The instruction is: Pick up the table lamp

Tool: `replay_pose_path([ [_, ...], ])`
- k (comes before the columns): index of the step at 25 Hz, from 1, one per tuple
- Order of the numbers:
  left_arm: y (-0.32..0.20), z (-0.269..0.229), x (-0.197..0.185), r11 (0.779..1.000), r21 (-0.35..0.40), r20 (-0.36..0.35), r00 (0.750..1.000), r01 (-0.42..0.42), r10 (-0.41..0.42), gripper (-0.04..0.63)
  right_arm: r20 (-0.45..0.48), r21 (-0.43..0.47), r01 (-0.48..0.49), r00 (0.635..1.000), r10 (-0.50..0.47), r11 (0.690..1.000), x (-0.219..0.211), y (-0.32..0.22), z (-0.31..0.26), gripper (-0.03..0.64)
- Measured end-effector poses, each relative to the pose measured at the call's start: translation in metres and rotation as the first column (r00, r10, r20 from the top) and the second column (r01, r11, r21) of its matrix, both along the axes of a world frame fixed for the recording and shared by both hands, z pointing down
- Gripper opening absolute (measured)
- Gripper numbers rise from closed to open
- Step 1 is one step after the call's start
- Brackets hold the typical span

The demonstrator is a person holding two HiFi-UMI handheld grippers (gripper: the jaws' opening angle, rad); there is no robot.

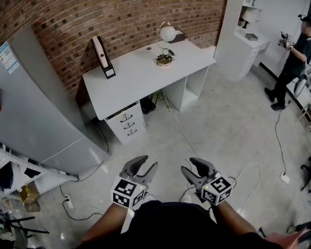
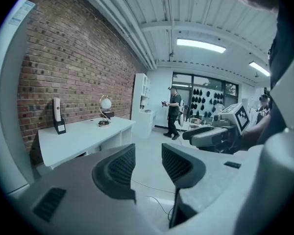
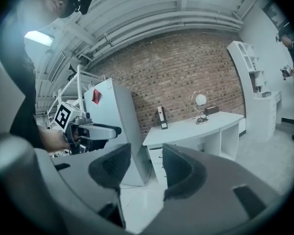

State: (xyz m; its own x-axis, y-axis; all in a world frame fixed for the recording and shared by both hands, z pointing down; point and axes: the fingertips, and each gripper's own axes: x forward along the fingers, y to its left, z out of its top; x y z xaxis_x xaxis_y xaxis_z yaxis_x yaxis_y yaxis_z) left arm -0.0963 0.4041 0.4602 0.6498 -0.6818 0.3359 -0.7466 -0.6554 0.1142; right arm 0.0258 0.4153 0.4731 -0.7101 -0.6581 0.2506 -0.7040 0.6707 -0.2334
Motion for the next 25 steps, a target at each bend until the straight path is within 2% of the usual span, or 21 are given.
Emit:
replay_pose_path([
  [7,-0.001,0.002,-0.001,1.0,0.015,0.042,0.999,0.01,-0.011,0.223,-0.038,0.036,-0.028,0.999,0.029,0.999,0.004,-0.003,-0.001,0.34],
  [16,0.003,0.003,-0.004,0.999,0.035,0.076,0.997,-0.002,-0.001,0.291,-0.037,0.026,-0.03,0.999,0.031,0.999,0.0,-0.002,-0.002,0.454],
  [19,0.003,0.003,-0.009,0.999,0.035,0.072,0.997,0.004,-0.006,0.307,-0.036,0.023,-0.029,0.999,0.03,0.999,-0.006,-0.001,0.0,0.477],
  [25,0.005,0.005,-0.021,1.0,0.031,0.071,0.997,0.006,-0.008,0.31,-0.048,0.014,-0.027,0.998,0.027,1.0,-0.016,0.003,0.001,0.483],
])
